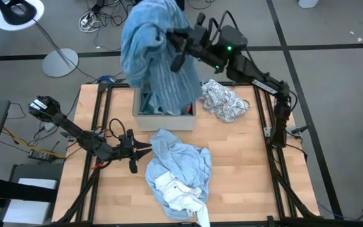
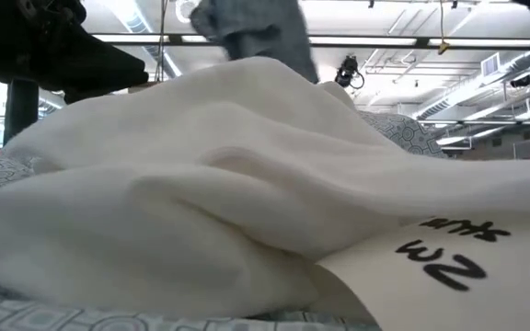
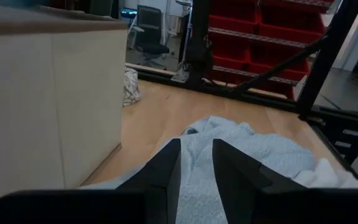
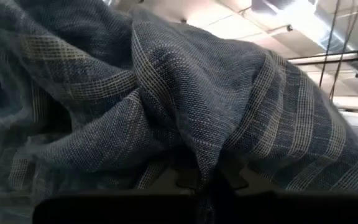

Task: Sort clothes
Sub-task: Put the blue cloth into the laundry organizer

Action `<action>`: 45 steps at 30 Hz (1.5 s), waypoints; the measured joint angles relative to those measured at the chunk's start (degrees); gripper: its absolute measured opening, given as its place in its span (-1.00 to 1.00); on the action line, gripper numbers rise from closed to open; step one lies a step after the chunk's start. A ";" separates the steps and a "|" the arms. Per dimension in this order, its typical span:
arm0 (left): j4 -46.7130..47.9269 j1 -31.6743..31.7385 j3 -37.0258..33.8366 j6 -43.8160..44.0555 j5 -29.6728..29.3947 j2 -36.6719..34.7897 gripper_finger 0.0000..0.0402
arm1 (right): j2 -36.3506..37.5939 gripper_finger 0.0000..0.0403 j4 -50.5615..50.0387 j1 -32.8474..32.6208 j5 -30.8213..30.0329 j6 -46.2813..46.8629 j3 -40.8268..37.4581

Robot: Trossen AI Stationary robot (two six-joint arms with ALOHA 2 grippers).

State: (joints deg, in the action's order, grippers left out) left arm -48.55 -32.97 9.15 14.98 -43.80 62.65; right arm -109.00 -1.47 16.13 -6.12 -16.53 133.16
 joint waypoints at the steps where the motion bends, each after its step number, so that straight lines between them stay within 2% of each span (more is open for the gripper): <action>1: 0.11 0.00 0.00 0.00 -0.01 0.00 -0.51 | -0.46 -0.96 -0.19 0.53 0.18 1.30 0.00; 4: 0.15 0.00 -0.02 0.02 -0.01 0.00 -0.51 | -1.06 -0.96 -6.18 1.24 0.29 4.61 0.00; 10: 0.10 0.00 -0.02 0.02 0.01 0.01 -0.51 | -1.70 -0.96 -29.75 2.36 -1.18 9.57 -0.38; 14: 0.01 0.00 -0.02 0.02 0.01 0.02 -0.51 | -2.57 -0.96 -37.53 4.16 -1.80 14.34 -3.84; 16: -0.23 0.00 -0.02 0.02 0.02 0.00 -0.51 | -3.59 -0.96 -37.64 4.93 -1.62 17.29 -6.84; 20: -1.02 -0.02 -0.04 0.02 0.03 -0.04 -0.51 | -6.93 -0.96 -37.31 6.38 2.84 21.29 -11.21; 23: -1.17 -0.02 -0.04 0.02 0.03 -0.01 -0.51 | -11.09 -0.95 -37.20 6.40 6.23 22.36 -12.33; 29: -0.83 -0.01 -0.04 0.02 0.06 -0.01 -0.51 | -19.83 -0.85 -36.37 5.98 7.46 22.38 -12.41; 33: -0.68 0.00 -0.04 0.02 0.06 -0.02 -0.51 | -24.51 -0.71 -36.66 6.11 8.85 23.02 -12.37; 37: -0.54 -0.01 -0.04 0.02 0.08 -0.02 -0.51 | -26.69 -0.50 -37.31 6.50 13.70 24.19 -12.22; 41: -0.31 0.00 -0.04 0.02 0.08 -0.02 -0.51 | -26.22 -0.24 -38.97 6.71 15.03 23.27 -12.26; 45: -0.33 -0.01 -0.04 0.04 0.09 -0.01 -0.51 | -22.42 -0.02 -40.43 6.59 15.44 22.49 -12.48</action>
State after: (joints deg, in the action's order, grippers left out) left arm -48.88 -32.99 9.10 15.02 -43.71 62.65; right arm -131.42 -41.89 22.72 9.32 5.96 120.68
